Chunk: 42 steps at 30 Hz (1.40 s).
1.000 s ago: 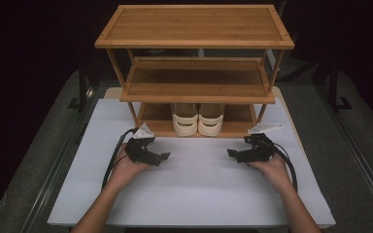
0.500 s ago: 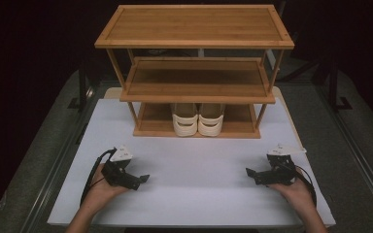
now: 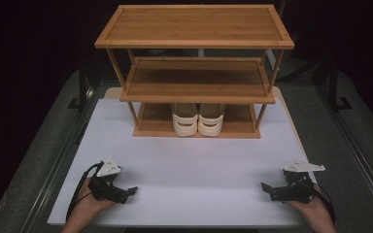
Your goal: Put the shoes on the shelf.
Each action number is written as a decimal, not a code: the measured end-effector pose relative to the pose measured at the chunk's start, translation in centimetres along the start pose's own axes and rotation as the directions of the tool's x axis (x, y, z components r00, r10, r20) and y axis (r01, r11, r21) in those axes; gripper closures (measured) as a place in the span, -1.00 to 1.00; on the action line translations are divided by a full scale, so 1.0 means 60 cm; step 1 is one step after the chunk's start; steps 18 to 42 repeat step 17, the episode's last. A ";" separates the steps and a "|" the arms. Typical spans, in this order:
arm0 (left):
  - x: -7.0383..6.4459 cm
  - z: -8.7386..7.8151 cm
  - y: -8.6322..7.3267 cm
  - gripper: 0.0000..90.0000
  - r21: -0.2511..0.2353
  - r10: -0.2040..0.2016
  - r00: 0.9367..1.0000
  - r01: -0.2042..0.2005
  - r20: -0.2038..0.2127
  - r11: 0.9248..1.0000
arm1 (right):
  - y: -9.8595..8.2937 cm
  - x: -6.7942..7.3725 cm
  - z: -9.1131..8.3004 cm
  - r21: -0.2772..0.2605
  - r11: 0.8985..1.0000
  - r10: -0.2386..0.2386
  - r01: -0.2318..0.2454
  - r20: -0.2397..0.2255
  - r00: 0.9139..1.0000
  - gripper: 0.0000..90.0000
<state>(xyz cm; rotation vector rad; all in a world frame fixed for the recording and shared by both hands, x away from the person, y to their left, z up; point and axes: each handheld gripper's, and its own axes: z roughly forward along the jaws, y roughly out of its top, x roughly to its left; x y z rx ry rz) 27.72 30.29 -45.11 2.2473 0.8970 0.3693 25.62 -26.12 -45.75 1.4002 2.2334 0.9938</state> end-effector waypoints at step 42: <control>-0.001 0.001 -0.001 -1.00 -0.001 0.001 1.000 -0.001 -0.003 1.000 | 0.000 0.011 0.005 0.027 0.999 -0.048 0.047 0.049 0.998 -1.00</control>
